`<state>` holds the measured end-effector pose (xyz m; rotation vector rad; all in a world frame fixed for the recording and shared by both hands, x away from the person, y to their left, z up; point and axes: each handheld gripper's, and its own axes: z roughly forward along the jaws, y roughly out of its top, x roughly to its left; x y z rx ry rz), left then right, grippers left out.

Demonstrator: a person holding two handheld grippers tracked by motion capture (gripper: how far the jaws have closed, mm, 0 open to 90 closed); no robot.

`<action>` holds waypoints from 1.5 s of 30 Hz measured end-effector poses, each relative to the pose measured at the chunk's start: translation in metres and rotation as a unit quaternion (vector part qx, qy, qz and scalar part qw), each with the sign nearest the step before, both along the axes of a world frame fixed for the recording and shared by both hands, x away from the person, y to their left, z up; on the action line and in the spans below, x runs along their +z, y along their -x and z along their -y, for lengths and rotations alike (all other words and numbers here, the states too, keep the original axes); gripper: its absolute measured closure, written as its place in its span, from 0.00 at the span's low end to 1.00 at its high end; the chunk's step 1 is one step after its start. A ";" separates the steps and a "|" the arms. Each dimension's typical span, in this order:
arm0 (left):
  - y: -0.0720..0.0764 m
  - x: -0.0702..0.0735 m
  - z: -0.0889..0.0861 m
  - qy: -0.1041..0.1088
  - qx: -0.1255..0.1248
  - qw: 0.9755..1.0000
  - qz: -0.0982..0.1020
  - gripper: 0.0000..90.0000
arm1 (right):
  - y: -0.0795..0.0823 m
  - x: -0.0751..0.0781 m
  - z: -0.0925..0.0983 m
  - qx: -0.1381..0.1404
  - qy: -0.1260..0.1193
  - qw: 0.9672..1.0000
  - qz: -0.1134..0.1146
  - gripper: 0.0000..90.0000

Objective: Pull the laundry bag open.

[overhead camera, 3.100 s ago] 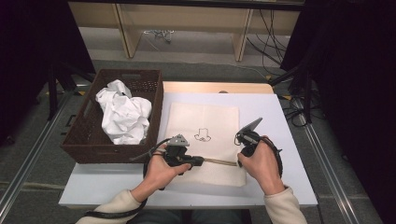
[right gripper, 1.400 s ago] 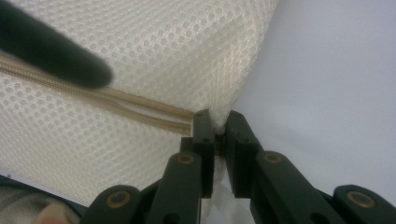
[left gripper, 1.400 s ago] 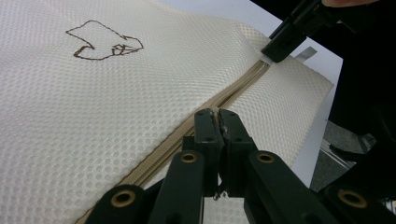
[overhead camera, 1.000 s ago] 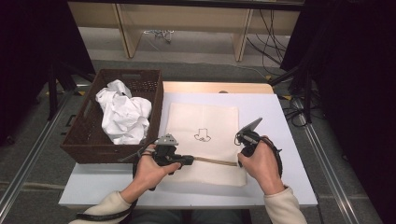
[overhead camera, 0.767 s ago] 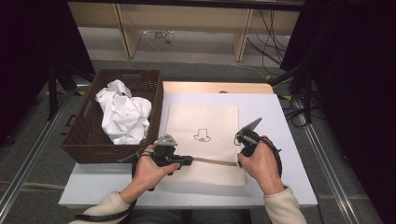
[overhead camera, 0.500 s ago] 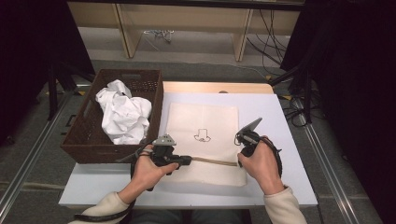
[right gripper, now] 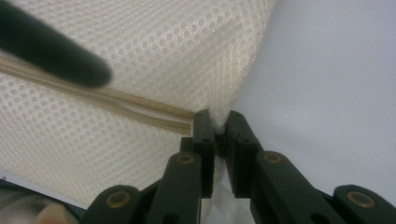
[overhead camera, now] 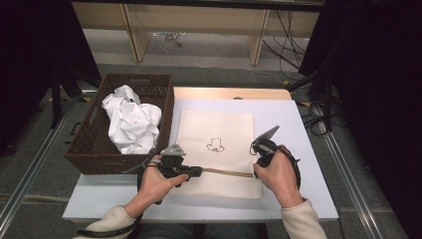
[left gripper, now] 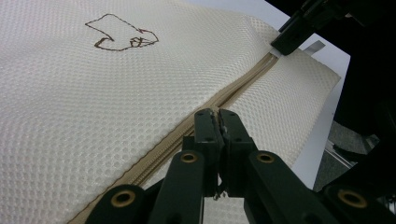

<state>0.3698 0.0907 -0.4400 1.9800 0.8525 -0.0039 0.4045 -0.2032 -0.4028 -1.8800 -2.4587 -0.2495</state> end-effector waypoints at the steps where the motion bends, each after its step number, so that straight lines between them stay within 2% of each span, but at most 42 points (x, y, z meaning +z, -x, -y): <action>1: 0.000 0.000 0.000 -0.002 -0.001 1.000 0.006 0.97 | 0.000 0.000 0.000 0.001 -0.003 1.000 0.000 0.94; 6: 0.000 -0.001 -0.001 0.003 0.002 1.000 0.004 0.97 | 0.000 0.000 0.000 0.000 -0.003 1.000 0.000 0.94; 7: 0.000 -0.001 -0.002 -0.001 0.000 1.000 0.004 0.97 | -0.001 -0.001 0.001 0.007 0.010 1.000 0.005 0.94; 9: 0.000 -0.001 -0.003 -0.001 0.005 1.000 0.001 0.97 | 0.000 -0.001 0.001 0.017 0.014 1.000 0.010 0.94; 10: 0.000 -0.001 -0.003 -0.002 0.003 1.000 0.004 0.97 | 0.000 0.000 -0.001 -0.001 0.020 1.000 0.002 0.94; 13: 0.000 -0.001 -0.004 -0.001 0.003 1.000 0.004 0.97 | 0.000 0.000 0.000 0.006 0.019 1.000 0.005 0.94; 18: 0.000 -0.002 -0.006 -0.004 -0.001 1.000 0.002 0.97 | 0.000 -0.001 -0.001 0.001 0.021 1.000 0.010 0.94; 21: 0.000 -0.002 -0.006 0.000 0.000 1.000 0.000 0.97 | 0.000 -0.001 0.000 0.003 0.013 1.000 0.008 0.94; 22: 0.000 -0.002 -0.007 -0.001 0.002 1.000 0.000 0.97 | 0.000 -0.001 0.000 0.002 0.018 1.000 0.008 0.94; 34: 0.001 -0.003 -0.009 0.002 0.011 1.000 -0.001 0.97 | 0.000 0.000 0.001 0.008 0.017 1.000 0.007 0.94; 36: 0.001 -0.003 -0.010 -0.003 0.009 1.000 0.000 0.97 | 0.001 0.000 0.001 0.002 0.013 1.000 0.004 0.94; 38: 0.001 -0.003 -0.011 -0.003 0.010 1.000 -0.001 0.97 | 0.001 0.000 -0.001 -0.007 0.021 1.000 0.005 0.94; 39: 0.000 -0.003 -0.012 -0.002 0.007 1.000 -0.002 0.97 | 0.000 -0.001 0.002 0.009 0.020 1.000 0.010 0.94; 40: 0.000 -0.004 -0.012 -0.002 0.007 1.000 -0.002 0.97 | -0.001 -0.001 0.002 0.012 0.018 1.000 0.010 0.94; 45: 0.001 -0.004 -0.013 -0.002 0.011 1.000 -0.004 0.97 | 0.000 -0.001 0.003 0.011 0.018 1.000 0.010 0.94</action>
